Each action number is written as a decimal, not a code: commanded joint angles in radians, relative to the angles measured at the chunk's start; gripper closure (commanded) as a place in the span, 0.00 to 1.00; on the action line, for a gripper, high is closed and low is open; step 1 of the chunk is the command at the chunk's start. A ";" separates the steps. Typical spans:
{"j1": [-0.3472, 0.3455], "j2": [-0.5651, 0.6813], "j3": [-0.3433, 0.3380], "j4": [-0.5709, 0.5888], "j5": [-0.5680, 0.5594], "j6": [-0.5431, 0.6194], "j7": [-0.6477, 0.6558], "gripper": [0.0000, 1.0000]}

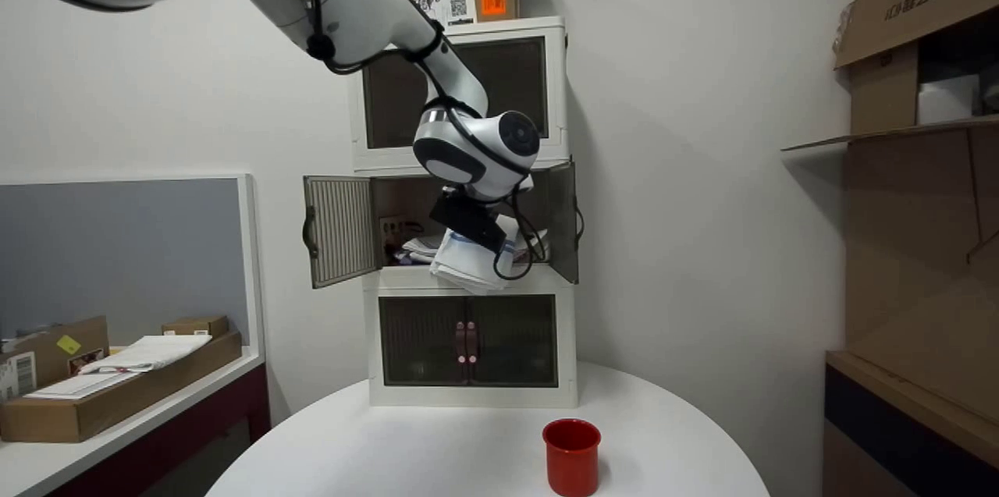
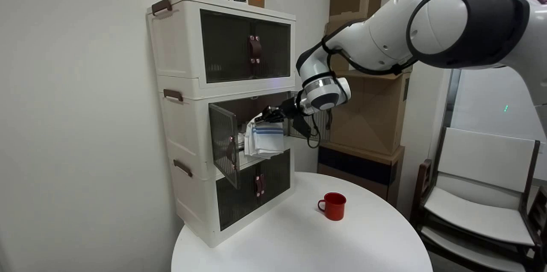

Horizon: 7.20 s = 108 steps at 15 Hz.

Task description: Pick up the towel from the table and place it in the cabinet

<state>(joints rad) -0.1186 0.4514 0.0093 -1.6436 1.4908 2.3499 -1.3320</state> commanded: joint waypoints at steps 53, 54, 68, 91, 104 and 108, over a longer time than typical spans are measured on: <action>0.039 0.423 0.034 0.598 -0.164 0.140 0.456 0.00; 0.036 0.411 0.033 0.584 -0.200 0.132 0.482 0.00; -0.127 0.046 0.015 0.297 -0.605 -0.522 0.686 0.00; -0.013 -0.497 -0.063 -0.462 -1.304 -0.147 0.843 0.00; 0.070 -0.715 -0.087 -0.463 -1.286 -0.319 0.585 0.00; 0.085 -0.769 -0.095 -0.509 -1.273 -0.188 0.605 0.00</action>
<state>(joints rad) -0.0568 -0.2594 -0.0636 -2.0920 0.2199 2.0643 -0.7283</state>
